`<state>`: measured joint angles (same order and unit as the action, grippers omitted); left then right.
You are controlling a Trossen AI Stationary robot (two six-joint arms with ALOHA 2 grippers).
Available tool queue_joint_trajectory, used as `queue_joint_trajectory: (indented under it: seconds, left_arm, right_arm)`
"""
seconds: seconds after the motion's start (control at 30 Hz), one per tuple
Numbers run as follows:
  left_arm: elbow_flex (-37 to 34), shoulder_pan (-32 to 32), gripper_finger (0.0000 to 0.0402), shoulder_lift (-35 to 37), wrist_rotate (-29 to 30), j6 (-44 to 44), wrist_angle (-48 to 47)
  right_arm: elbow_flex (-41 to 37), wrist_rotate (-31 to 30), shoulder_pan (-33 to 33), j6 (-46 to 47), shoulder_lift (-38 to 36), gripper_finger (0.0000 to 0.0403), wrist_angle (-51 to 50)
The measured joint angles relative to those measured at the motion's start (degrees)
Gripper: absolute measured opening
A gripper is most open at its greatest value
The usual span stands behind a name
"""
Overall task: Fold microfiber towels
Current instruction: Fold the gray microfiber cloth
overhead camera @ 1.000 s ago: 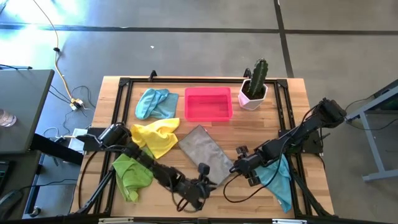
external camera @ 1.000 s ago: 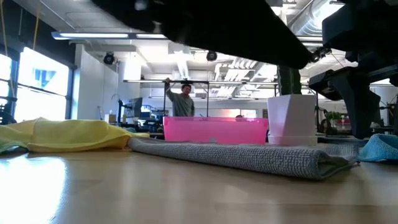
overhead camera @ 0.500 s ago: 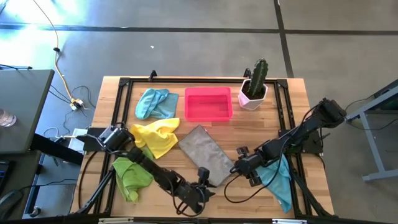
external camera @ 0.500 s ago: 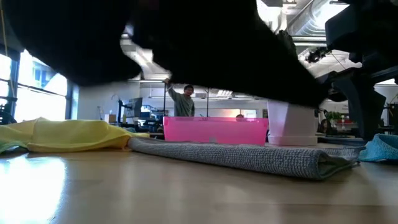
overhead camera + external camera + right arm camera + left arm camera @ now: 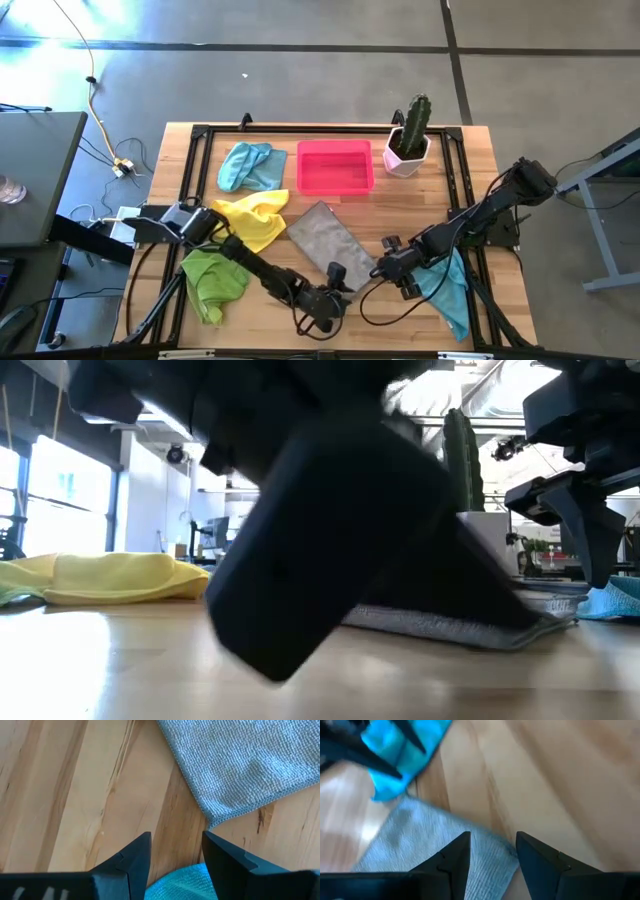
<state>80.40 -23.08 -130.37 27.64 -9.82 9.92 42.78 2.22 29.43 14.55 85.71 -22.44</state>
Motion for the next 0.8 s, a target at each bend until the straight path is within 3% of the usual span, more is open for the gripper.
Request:
queue_joint_trajectory:
  seconds: [0.3, 0.63, 0.8]
  left_arm:
    - [0.1, 1.3, 0.0138, 0.1, -2.2, 3.7, -2.5]
    - [0.0, 1.6, 0.0010, 0.1, -3.6, 9.7, -2.8]
    - [-0.1, 1.7, 0.0010, 1.3, -0.9, 18.1, -1.8]
  right_arm:
    - [0.0, 0.2, 0.0, -0.2, 0.0, 0.0169, -0.1]
    - [0.0, -0.5, 0.0, -2.1, 0.0, 0.0169, -0.2]
    - [0.0, -5.9, 0.2, -8.1, 0.0, 0.0169, 1.3]
